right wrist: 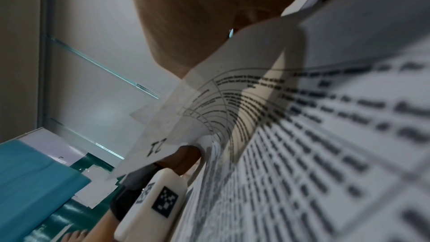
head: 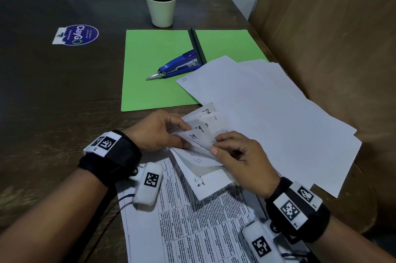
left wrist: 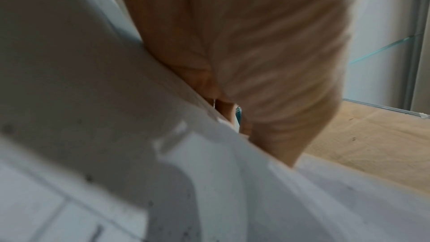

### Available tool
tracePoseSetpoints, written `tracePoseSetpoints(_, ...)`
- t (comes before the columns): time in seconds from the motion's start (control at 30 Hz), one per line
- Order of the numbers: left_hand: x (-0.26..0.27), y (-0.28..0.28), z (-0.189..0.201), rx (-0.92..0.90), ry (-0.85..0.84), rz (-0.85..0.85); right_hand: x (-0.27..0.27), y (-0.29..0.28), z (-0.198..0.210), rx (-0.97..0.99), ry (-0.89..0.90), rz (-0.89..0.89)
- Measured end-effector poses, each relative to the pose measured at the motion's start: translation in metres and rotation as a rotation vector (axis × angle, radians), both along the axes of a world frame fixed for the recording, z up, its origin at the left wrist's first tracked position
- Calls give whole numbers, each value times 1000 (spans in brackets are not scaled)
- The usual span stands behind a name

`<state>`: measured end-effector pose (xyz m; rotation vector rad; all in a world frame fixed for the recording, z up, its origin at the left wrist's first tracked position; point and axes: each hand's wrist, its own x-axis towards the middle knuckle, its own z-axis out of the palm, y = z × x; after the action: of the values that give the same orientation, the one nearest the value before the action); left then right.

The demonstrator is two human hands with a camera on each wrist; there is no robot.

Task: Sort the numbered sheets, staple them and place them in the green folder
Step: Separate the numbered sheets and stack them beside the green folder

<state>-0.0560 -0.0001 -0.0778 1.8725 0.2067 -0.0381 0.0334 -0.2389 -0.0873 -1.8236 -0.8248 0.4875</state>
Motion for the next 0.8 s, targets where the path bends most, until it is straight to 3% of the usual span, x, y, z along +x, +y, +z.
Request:
tracePoseSetpoints(0.27,-1,4,-4,102,47,10,1,-1,-2,-58,-26,110)
tracePoseSetpoints(0.53,-1,3,-5,0,14,68,-5,-4,1,50,-14,113)
tracePoseSetpoints(0.8,-2,1,0,41,9,56,-6,-3,10,39,76,137)
